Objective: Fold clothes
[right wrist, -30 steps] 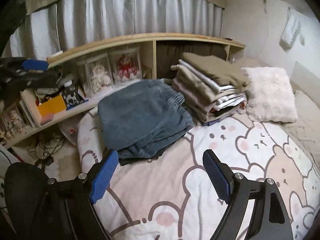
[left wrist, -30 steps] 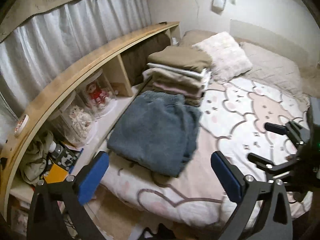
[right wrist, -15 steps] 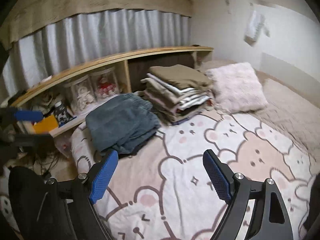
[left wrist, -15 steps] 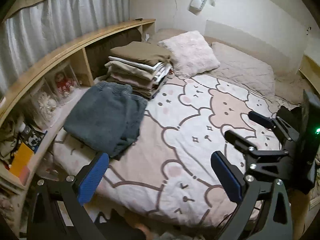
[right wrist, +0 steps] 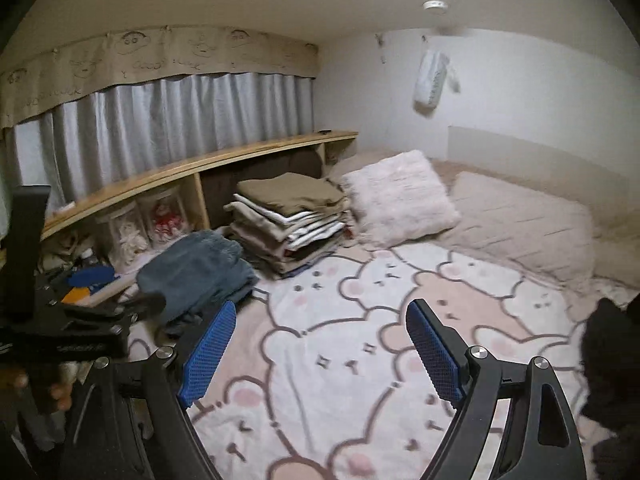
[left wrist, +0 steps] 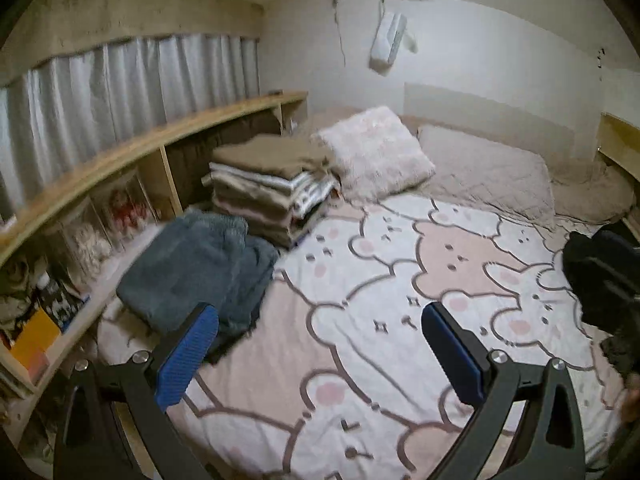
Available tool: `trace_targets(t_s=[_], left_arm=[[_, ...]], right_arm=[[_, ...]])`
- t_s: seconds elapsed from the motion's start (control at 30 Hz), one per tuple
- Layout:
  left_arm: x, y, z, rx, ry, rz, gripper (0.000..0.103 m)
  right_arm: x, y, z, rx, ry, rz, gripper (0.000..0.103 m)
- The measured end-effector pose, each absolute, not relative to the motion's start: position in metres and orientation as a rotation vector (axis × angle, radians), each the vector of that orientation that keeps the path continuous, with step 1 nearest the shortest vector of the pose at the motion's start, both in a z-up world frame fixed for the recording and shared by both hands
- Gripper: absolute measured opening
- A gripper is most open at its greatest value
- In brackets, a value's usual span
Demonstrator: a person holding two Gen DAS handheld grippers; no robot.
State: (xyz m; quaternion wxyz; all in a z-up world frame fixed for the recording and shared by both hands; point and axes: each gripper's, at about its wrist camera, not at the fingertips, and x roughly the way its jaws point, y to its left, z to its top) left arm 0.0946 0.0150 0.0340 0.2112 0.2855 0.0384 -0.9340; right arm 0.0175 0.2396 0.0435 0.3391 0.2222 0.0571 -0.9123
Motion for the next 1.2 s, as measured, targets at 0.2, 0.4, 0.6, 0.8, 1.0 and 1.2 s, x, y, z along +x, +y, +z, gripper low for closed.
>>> trace_targets(t_s=[0.2, 0.4, 0.6, 0.8, 1.0, 1.2], left_arm=[[0.083, 0.013, 0.025, 0.765, 0.089, -2.608, 0.102], [0.078, 0.009, 0.020, 0.752, 0.083, -2.606, 0.102], [0.078, 0.006, 0.017, 0.724, 0.080, -2.609, 0.102], [0.077, -0.002, 0.014, 0.737, 0.122, -2.612, 0.102], [0.076, -0.011, 0.007, 0.793, 0.199, -2.627, 0.102], [0.068, -0.012, 0.003, 0.814, 0.175, -2.625, 0.102]], right_arm=[[0.029, 0.263, 0.047, 0.586, 0.243, -2.419, 0.098], [0.036, 0.269, 0.031, 0.602, 0.298, -2.445, 0.098], [0.040, 0.263, 0.021, 0.580, 0.354, -2.478, 0.103], [0.030, 0.260, 0.010, 0.654, 0.327, -2.482, 0.103], [0.018, 0.255, 0.010, 0.672, 0.330, -2.477, 0.103], [0.009, 0.249, 0.008, 0.683, 0.346, -2.464, 0.103]])
